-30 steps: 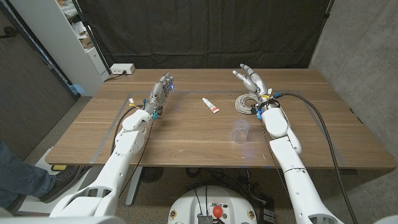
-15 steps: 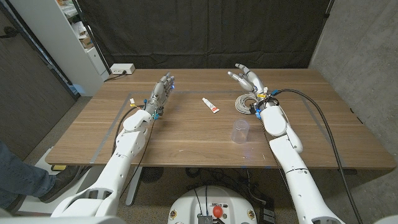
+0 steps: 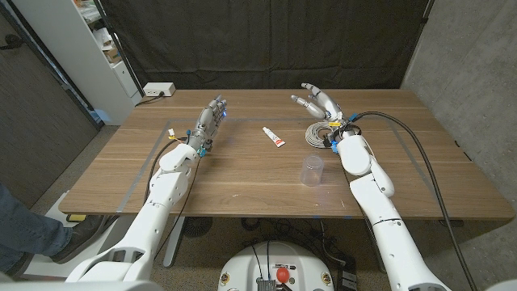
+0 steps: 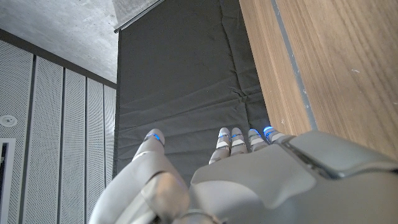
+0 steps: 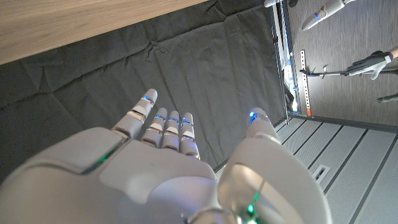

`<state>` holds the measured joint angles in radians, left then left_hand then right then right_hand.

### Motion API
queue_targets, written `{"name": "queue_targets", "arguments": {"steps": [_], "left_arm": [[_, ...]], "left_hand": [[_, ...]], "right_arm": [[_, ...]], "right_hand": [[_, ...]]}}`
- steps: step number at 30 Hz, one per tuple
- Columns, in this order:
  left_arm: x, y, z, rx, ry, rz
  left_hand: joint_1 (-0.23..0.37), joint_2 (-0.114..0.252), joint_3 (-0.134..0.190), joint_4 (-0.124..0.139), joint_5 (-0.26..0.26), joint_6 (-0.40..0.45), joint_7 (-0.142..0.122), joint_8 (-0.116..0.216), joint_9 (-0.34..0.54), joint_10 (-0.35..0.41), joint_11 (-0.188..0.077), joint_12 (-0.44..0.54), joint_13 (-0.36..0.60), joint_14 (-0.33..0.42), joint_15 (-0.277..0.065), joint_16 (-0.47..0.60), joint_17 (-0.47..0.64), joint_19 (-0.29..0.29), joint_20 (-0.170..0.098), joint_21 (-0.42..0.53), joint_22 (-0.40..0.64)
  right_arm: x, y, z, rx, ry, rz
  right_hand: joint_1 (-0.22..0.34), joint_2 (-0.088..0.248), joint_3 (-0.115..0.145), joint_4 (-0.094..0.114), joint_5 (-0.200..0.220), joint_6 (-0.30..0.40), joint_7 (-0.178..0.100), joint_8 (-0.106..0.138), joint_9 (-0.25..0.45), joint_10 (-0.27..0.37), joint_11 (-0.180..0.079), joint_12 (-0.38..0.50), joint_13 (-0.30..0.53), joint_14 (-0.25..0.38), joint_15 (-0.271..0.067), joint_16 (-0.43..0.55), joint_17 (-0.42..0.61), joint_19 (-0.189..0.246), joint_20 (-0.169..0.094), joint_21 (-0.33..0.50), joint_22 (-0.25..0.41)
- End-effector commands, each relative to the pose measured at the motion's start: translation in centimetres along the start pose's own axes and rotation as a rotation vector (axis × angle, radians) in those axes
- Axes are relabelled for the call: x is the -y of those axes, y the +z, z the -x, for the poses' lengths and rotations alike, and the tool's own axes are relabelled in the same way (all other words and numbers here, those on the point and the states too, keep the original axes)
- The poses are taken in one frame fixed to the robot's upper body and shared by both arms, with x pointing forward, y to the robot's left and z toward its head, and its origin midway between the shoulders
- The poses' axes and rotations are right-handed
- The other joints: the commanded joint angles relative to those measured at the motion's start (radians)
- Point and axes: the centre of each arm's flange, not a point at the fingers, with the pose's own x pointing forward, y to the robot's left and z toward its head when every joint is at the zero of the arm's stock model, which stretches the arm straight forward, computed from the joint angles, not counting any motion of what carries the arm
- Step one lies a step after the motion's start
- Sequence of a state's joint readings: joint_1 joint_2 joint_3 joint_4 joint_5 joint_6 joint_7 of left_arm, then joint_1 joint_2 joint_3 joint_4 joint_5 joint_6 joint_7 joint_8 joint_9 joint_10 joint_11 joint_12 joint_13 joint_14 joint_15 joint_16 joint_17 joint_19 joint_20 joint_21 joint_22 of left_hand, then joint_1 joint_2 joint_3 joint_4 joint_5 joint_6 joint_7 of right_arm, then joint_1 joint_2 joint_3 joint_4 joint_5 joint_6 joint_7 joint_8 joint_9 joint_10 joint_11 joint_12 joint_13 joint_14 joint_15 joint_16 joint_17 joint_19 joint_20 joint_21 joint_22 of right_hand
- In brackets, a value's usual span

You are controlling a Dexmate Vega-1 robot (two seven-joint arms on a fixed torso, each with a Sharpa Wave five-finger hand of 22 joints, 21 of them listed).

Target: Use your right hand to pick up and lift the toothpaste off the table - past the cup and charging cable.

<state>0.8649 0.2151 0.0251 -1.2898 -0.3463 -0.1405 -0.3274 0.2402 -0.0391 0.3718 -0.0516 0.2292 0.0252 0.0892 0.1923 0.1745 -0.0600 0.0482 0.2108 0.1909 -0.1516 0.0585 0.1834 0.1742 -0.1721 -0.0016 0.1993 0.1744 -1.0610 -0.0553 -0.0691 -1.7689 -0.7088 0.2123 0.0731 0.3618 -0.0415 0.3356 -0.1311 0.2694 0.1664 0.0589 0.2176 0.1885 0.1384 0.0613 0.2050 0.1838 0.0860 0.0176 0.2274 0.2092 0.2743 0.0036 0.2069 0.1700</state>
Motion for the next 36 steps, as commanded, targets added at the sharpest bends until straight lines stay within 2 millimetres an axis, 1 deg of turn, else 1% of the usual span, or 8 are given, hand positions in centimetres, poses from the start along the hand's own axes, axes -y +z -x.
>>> {"name": "queue_targets", "arguments": {"steps": [1, 5, 6, 18, 27, 29, 31, 36], "left_arm": [[0.0, 0.0, 0.1, -0.004, -0.01, -0.011], [0.1, 0.1, 0.0, 0.004, -0.008, -0.006], [0.1, 0.2, 0.0, 0.002, -0.009, -0.011], [0.3, 0.2, -0.1, 0.01, -0.01, -0.001], [0.4, 0.2, 0.0, 0.016, -0.007, 0.001], [0.5, 0.2, -0.1, 0.016, -0.012, 0.001], [0.7, 0.1, 0.0, 0.017, -0.011, 0.004], [0.9, 0.1, 0.1, 0.015, -0.009, 0.002]], "left_hand": [[0.0, 0.011, 0.002, -0.004, -0.002, 0.001, 0.004, -0.004, 0.003, -0.005, 0.0, -0.003, 0.001, -0.009, -0.002, 0.001, 0.005, -0.021, 0.005, -0.002, 0.006], [0.0, 0.012, 0.001, -0.004, -0.003, -0.002, 0.004, -0.005, 0.003, -0.009, 0.0, -0.005, 0.0, -0.012, -0.002, 0.0, 0.005, -0.025, 0.006, -0.004, 0.006], [0.0, 0.012, 0.001, -0.004, -0.003, -0.002, 0.004, -0.005, 0.003, -0.009, 0.001, -0.005, 0.0, -0.012, -0.002, 0.0, 0.005, -0.025, 0.007, -0.004, 0.006], [0.001, 0.013, 0.001, -0.006, -0.005, -0.004, 0.002, -0.006, 0.003, -0.011, 0.0, -0.005, 0.0, -0.015, -0.002, 0.0, 0.005, -0.027, 0.009, -0.004, 0.006], [0.001, 0.015, 0.001, -0.007, -0.007, -0.004, 0.003, -0.006, 0.003, -0.01, 0.0, -0.005, 0.0, -0.015, -0.002, 0.0, 0.005, -0.028, 0.01, -0.004, 0.006], [0.001, 0.015, 0.001, -0.008, -0.007, -0.003, 0.002, -0.005, 0.003, -0.01, 0.0, -0.005, 0.0, -0.015, -0.002, 0.0, 0.005, -0.028, 0.01, -0.003, 0.006], [0.001, 0.015, 0.0, -0.008, -0.007, -0.003, 0.003, -0.005, 0.003, -0.01, 0.0, -0.004, 0.0, -0.014, -0.001, 0.001, 0.005, -0.028, 0.01, -0.004, 0.006], [0.001, 0.016, 0.0, -0.009, -0.008, -0.002, 0.003, -0.005, 0.003, -0.009, 0.004, -0.004, 0.0, -0.014, 0.0, 0.001, 0.005, -0.027, 0.006, -0.003, 0.006]], "right_arm": [[-0.2, 1.1, 0.0, -0.013, 0.003, 0.08], [-0.3, 1.5, 0.0, -0.032, -0.008, 0.113], [-0.3, 1.6, 0.0, -0.034, -0.011, 0.118], [-0.8, 2.3, -0.2, -0.05, 0.014, 0.153], [-1.6, 3.3, -0.5, -0.053, 0.022, 0.251], [-1.8, 3.6, -0.5, -0.048, 0.016, 0.281], [-2.0, 3.7, -0.5, -0.045, 0.014, 0.293], [-2.5, 3.6, -0.7, -0.047, 0.029, 0.303]], "right_hand": [[0.016, -0.001, 0.002, -0.007, -0.002, 0.004, 0.005, 0.0, 0.003, 0.001, 0.003, -0.003, 0.005, 0.011, 0.005, 0.004, 0.004, 0.008, 0.006, -0.002, 0.003], [0.02, 0.002, 0.001, -0.008, -0.004, 0.01, 0.008, 0.001, 0.003, 0.014, 0.01, 0.001, 0.005, 0.025, 0.006, 0.01, 0.005, 0.013, 0.006, -0.001, 0.003], [0.021, 0.003, 0.001, -0.008, -0.004, 0.011, 0.01, 0.001, 0.003, 0.015, 0.004, 0.001, 0.005, 0.03, 0.006, 0.012, 0.006, 0.015, 0.006, -0.001, 0.003], [0.039, 0.014, 0.004, -0.012, -0.01, 0.043, 0.018, 0.008, 0.003, 0.05, 0.015, 0.01, 0.006, 0.051, 0.009, 0.021, 0.011, 0.036, 0.01, 0.003, 0.003], [0.051, 0.016, 0.005, -0.016, -0.013, 0.055, 0.02, 0.01, 0.003, 0.061, 0.015, 0.012, 0.006, 0.06, 0.009, 0.024, 0.012, 0.044, 0.013, 0.003, 0.003], [0.055, 0.015, 0.004, -0.017, -0.015, 0.063, 0.019, 0.011, 0.003, 0.077, 0.017, 0.016, 0.007, 0.063, 0.011, 0.025, 0.013, 0.045, 0.014, 0.002, 0.003], [0.059, 0.016, 0.003, -0.017, -0.017, 0.077, 0.025, 0.015, 0.003, 0.086, 0.022, 0.018, 0.007, 0.069, 0.011, 0.027, 0.014, 0.048, 0.015, 0.002, 0.003], [0.064, 0.016, 0.003, -0.018, -0.02, 0.08, 0.024, 0.013, 0.003, 0.105, 0.017, 0.023, 0.008, 0.075, 0.012, 0.029, 0.015, 0.054, 0.017, 0.003, 0.003]]}}
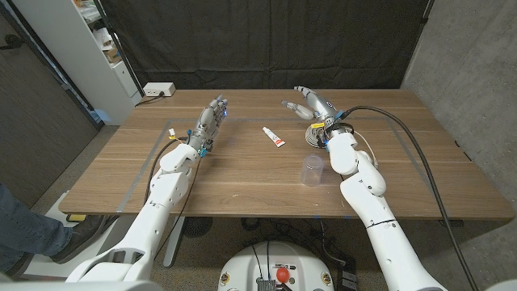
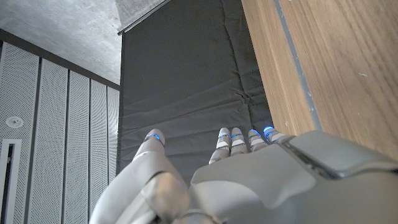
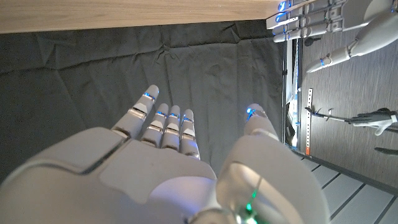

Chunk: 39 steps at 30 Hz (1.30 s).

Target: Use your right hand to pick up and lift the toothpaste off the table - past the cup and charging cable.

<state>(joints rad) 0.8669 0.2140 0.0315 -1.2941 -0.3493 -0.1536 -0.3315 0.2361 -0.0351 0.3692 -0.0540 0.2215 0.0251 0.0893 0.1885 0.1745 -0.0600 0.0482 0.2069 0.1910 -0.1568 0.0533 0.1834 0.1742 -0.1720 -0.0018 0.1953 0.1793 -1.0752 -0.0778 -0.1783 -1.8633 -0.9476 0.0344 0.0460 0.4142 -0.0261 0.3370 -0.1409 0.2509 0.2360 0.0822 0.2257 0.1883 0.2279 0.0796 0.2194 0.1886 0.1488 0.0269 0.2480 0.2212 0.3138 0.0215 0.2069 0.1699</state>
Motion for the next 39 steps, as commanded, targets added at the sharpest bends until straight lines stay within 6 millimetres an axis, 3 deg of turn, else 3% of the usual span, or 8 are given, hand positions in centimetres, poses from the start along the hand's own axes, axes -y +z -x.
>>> {"name": "queue_targets", "arguments": {"steps": [1, 10, 18, 39], "left_arm": [[0.5, 0.0, 0.1, 0.001, 0.002, -0.004], [0.7, 0.1, 0.3, 0.0, 0.008, -0.006], [0.9, 0.0, 0.5, -0.001, 0.01, -0.009], [0.2, 0.4, 1.1, 0.002, 0.022, -0.024]], "left_hand": [[0.006, 0.012, 0.003, -0.007, -0.001, -0.002, 0.004, -0.001, 0.003, -0.008, 0.004, 0.0, 0.0, -0.008, 0.006, 0.001, 0.005, -0.027, 0.007, 0.001, 0.001], [0.006, 0.013, 0.002, -0.008, -0.002, -0.002, 0.003, -0.001, 0.003, -0.008, -0.002, 0.0, 0.0, -0.008, 0.005, 0.001, 0.005, -0.027, 0.008, 0.001, 0.001], [0.006, 0.013, 0.002, -0.009, -0.003, -0.003, -0.002, -0.002, 0.003, -0.008, -0.002, 0.0, 0.0, -0.008, 0.005, 0.002, 0.005, -0.027, 0.01, 0.002, 0.001], [0.006, 0.016, 0.001, -0.011, -0.005, -0.004, -0.002, -0.002, 0.004, -0.009, -0.001, 0.0, 0.0, -0.009, 0.003, 0.002, 0.005, -0.03, 0.012, 0.001, 0.001]], "right_arm": [[-1.0, 1.2, -0.3, 0.009, 0.008, 0.081], [-1.0, 1.3, -0.2, 0.008, 0.013, 0.102], [-1.3, 2.0, -0.3, -0.006, -0.006, 0.135], [-3.1, 3.6, -0.5, -0.037, -0.015, 0.2]], "right_hand": [[0.013, 0.001, 0.001, -0.009, -0.002, 0.011, 0.002, 0.005, 0.003, 0.017, -0.001, 0.009, 0.003, 0.013, 0.003, 0.008, 0.003, 0.016, -0.002, 0.003, 0.003], [0.023, 0.006, 0.002, -0.009, -0.006, 0.014, 0.0, 0.002, 0.003, 0.029, -0.001, 0.009, 0.004, 0.031, 0.0, 0.015, 0.005, 0.033, 0.0, 0.007, 0.004], [0.066, 0.005, 0.012, -0.025, -0.007, 0.038, 0.005, 0.007, 0.003, 0.055, -0.001, 0.012, 0.005, 0.064, 0.003, 0.024, 0.004, 0.058, 0.005, 0.011, 0.004], [0.089, -0.016, 0.001, -0.022, -0.009, 0.086, 0.013, 0.014, 0.004, 0.105, 0.005, 0.018, 0.006, 0.113, 0.004, 0.042, 0.011, 0.103, 0.017, 0.018, 0.005]]}}
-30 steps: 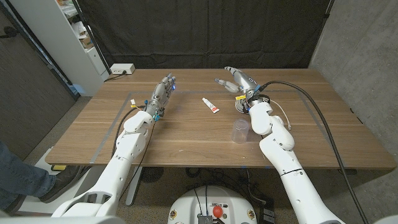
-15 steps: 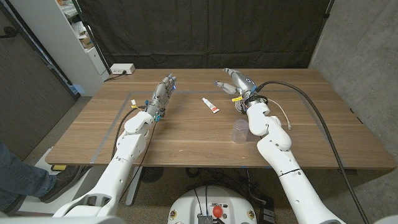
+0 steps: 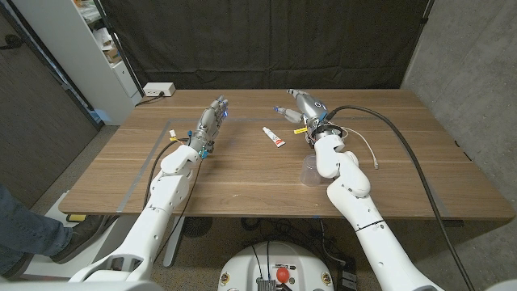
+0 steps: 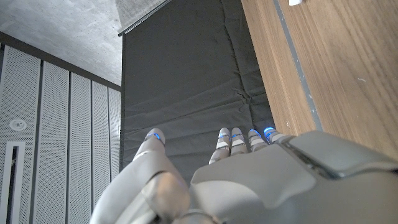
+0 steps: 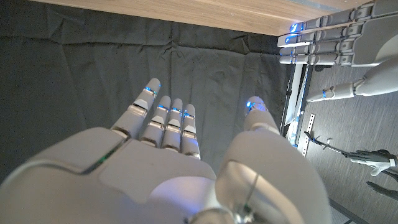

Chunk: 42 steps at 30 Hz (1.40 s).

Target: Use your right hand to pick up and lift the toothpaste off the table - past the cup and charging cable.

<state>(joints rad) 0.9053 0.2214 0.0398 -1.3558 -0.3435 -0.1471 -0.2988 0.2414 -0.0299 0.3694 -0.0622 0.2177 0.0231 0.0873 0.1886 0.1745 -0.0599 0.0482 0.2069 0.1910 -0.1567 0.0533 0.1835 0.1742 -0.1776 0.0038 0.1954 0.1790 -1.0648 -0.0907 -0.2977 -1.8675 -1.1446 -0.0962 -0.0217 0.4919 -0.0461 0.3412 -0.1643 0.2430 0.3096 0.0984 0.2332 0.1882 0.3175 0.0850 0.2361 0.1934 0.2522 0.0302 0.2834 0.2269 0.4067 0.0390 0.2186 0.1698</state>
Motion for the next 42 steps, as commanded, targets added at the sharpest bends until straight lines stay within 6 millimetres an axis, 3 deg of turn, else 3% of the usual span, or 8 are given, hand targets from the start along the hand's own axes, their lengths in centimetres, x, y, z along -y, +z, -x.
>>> {"name": "queue_targets", "arguments": {"steps": [1, 24, 42], "left_arm": [[-0.5, 0.1, 0.3, -0.005, 0.01, -0.006], [-0.7, 0.8, 0.2, 0.0, 0.005, -0.021], [-0.6, 0.9, -0.2, 0.005, -0.003, -0.018]], "left_hand": [[0.0, 0.011, 0.0, -0.003, -0.002, -0.002, -0.001, -0.002, 0.004, -0.009, -0.001, 0.0, 0.0, -0.009, 0.003, 0.002, 0.006, -0.025, 0.007, 0.001, 0.002], [0.0, 0.013, -0.001, -0.006, -0.004, -0.01, 0.003, -0.004, 0.004, -0.011, 0.002, -0.001, -0.001, -0.011, 0.005, 0.001, 0.006, -0.026, 0.003, 0.001, 0.002], [0.0, 0.016, -0.001, -0.008, -0.006, -0.01, 0.0, -0.003, 0.004, -0.012, 0.0, -0.001, -0.001, -0.012, 0.003, 0.002, 0.006, -0.027, 0.006, 0.002, 0.002]], "right_arm": [[-1.2, 1.2, -0.2, -0.011, 0.011, 0.025], [-2.8, 1.8, -0.7, -0.057, 0.043, 0.05], [-4.0, 2.9, -0.9, -0.071, 0.058, 0.076]], "right_hand": [[0.012, 0.004, -0.003, 0.002, -0.001, 0.012, -0.003, 0.007, 0.004, 0.016, 0.0, 0.002, 0.002, 0.01, 0.0, 0.006, 0.005, 0.011, -0.001, 0.006, 0.005], [0.043, 0.0, -0.003, 0.0, 0.001, 0.039, -0.002, 0.008, 0.005, 0.042, 0.004, 0.002, 0.003, 0.039, 0.0, 0.017, 0.01, 0.023, 0.008, 0.003, 0.005], [0.055, -0.009, -0.01, 0.004, -0.001, 0.069, -0.009, 0.012, 0.005, 0.082, -0.013, 0.008, 0.002, 0.067, -0.003, 0.027, 0.014, 0.032, 0.01, 0.0, 0.006]]}}
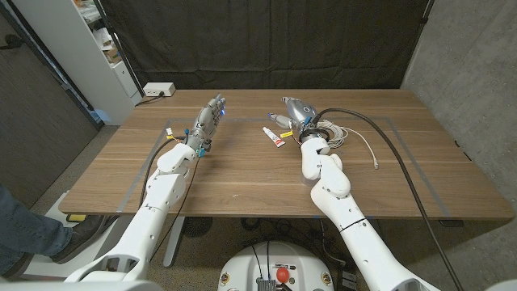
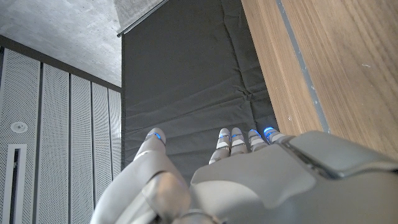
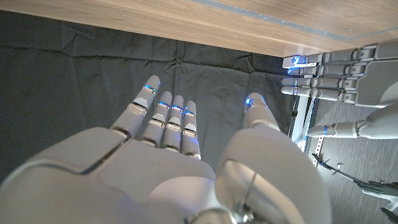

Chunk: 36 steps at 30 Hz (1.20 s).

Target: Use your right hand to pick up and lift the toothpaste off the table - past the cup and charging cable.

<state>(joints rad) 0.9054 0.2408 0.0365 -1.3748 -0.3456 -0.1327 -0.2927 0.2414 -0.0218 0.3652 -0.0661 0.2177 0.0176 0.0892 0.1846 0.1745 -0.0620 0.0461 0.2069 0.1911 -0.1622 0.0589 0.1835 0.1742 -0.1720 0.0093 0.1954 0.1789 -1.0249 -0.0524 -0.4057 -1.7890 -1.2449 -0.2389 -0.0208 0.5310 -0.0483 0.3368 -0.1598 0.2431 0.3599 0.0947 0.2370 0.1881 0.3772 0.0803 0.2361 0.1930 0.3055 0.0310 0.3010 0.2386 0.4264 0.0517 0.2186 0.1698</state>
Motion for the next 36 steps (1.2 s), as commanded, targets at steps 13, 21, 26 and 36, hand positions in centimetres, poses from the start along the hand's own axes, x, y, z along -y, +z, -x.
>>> {"name": "queue_targets", "arguments": {"steps": [13, 21, 26, 36], "left_arm": [[0.4, 0.0, -0.3, 0.0, -0.015, 0.002], [0.7, 0.0, -0.5, -0.001, -0.02, -0.006], [0.5, -0.1, -0.4, -0.006, -0.014, -0.007], [0.6, 0.0, -0.5, -0.004, -0.011, -0.007]], "left_hand": [[0.0, 0.009, 0.002, -0.006, -0.007, -0.002, 0.0, 0.002, 0.004, -0.01, 0.001, -0.001, -0.001, -0.007, -0.003, 0.002, 0.006, -0.033, 0.001, 0.002, 0.002], [0.0, 0.01, 0.002, -0.007, -0.008, -0.001, 0.003, 0.002, 0.004, -0.009, 0.004, -0.001, -0.001, -0.005, -0.001, 0.002, 0.005, -0.033, 0.002, 0.002, 0.002], [0.0, 0.01, 0.001, -0.008, -0.008, -0.001, 0.004, 0.002, 0.004, -0.009, 0.003, 0.0, -0.001, -0.004, -0.001, 0.003, 0.005, -0.033, 0.002, 0.002, 0.002], [0.0, 0.011, 0.001, -0.009, -0.009, -0.001, 0.004, 0.002, 0.004, -0.007, 0.003, 0.0, -0.001, -0.003, -0.001, 0.003, 0.005, -0.033, 0.003, 0.002, 0.002]], "right_arm": [[-1.7, 1.1, -0.2, -0.014, 0.021, 0.026], [-2.2, 1.4, -0.4, -0.012, 0.029, 0.015], [-2.4, 1.3, -0.5, -0.014, 0.031, 0.016], [-2.9, 1.3, -0.8, -0.015, 0.032, 0.026]], "right_hand": [[0.028, -0.009, -0.008, 0.002, 0.0, 0.046, -0.015, 0.013, 0.005, 0.049, -0.015, 0.01, 0.002, 0.036, -0.009, 0.015, 0.001, 0.021, -0.01, -0.001, 0.006], [0.039, -0.008, -0.007, 0.001, 0.0, 0.054, -0.012, 0.013, 0.005, 0.057, -0.012, 0.008, 0.002, 0.05, -0.006, 0.02, 0.002, 0.037, -0.005, 0.003, 0.006], [0.044, -0.006, -0.007, 0.001, 0.0, 0.059, -0.011, 0.013, 0.005, 0.061, -0.011, 0.008, 0.002, 0.058, -0.003, 0.023, 0.002, 0.043, -0.003, 0.004, 0.006], [0.051, -0.005, -0.007, 0.002, 0.0, 0.069, -0.008, 0.013, 0.006, 0.07, -0.009, 0.007, 0.001, 0.068, -0.006, 0.027, 0.004, 0.045, -0.004, 0.003, 0.006]]}}
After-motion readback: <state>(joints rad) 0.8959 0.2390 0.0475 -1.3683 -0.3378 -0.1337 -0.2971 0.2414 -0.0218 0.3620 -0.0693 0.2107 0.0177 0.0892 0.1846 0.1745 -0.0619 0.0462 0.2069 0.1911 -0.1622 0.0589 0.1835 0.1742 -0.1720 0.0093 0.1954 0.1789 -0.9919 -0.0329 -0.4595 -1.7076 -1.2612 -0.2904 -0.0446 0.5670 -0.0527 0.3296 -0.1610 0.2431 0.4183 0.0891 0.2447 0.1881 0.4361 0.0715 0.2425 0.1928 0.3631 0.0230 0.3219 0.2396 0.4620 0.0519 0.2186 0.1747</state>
